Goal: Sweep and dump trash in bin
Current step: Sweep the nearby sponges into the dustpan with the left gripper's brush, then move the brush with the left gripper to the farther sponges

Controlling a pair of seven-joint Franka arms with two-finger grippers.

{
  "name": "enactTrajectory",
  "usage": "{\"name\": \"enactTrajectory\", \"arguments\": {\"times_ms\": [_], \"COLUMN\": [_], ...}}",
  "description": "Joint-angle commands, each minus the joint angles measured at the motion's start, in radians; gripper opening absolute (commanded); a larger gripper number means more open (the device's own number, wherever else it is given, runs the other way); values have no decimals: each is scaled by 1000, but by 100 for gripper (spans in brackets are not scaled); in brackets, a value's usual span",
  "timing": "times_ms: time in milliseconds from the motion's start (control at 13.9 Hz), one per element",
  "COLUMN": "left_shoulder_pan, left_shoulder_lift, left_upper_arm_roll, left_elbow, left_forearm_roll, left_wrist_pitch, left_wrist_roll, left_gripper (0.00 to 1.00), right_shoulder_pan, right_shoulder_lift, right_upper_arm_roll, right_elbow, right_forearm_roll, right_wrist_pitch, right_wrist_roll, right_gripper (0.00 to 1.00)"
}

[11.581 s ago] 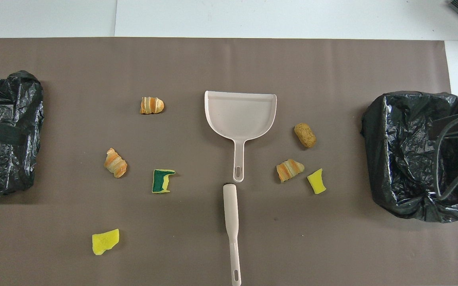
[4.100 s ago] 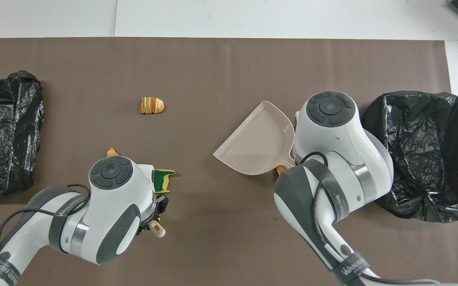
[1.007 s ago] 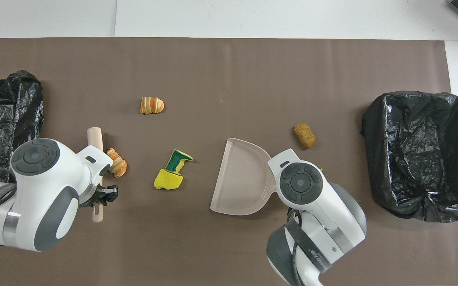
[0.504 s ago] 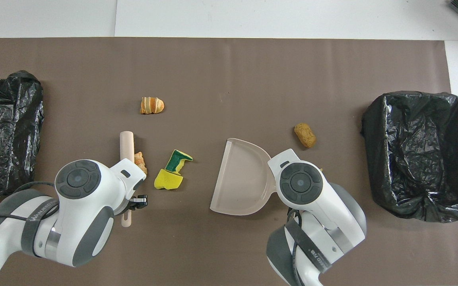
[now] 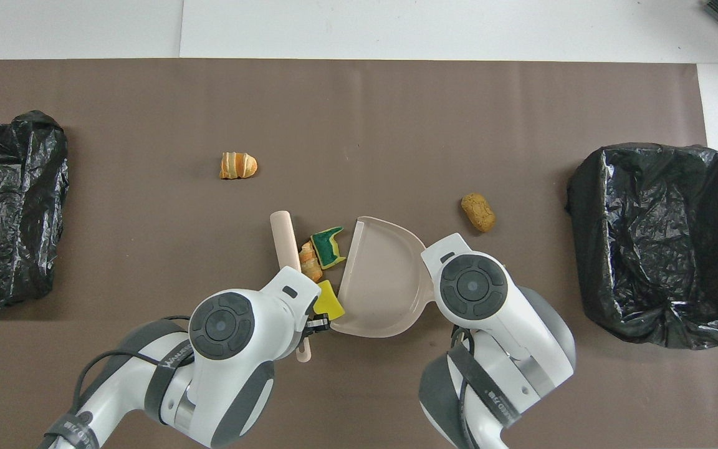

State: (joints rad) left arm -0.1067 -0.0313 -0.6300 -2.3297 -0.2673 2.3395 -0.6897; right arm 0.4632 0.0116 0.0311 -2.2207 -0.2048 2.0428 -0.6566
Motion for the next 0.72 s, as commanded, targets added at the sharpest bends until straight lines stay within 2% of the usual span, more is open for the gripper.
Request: {"name": "enactTrajectory", "arguments": {"times_ms": [0,144,360,432,647], "left_shoulder_pan": [-11,-10,4,9,-1], "left_shoulder_lift": [86,109,110,106,80], "left_upper_arm_roll": [-86,-137,-143,-131,19], "left_elbow": [87,89,137,182,306], "left_forearm_roll": [-12,-12,-12,-12,0], "left_wrist_pitch": [20,12,-46,-136,-397], "left_wrist_roll": [-47,-27,-7,13,107], "left_gripper": [0,0,0,0,0], "right_shoulder_pan": [-11,-11,-11,-11,-11], "right_shoulder_lift": [-9,-7,-7,-7,-7], "right_upper_arm_roll": [7,6,6,6,6], "right_elbow": [-14,-14,-14,-14,-14], "right_forearm_roll": [-11,-11,-11,-13,-11], "right_wrist_pitch": [-13,-16,-16,-16,-16], "right_wrist_roll": [12,11,12,12,12], "right_gripper": [0,0,0,0,0]}}
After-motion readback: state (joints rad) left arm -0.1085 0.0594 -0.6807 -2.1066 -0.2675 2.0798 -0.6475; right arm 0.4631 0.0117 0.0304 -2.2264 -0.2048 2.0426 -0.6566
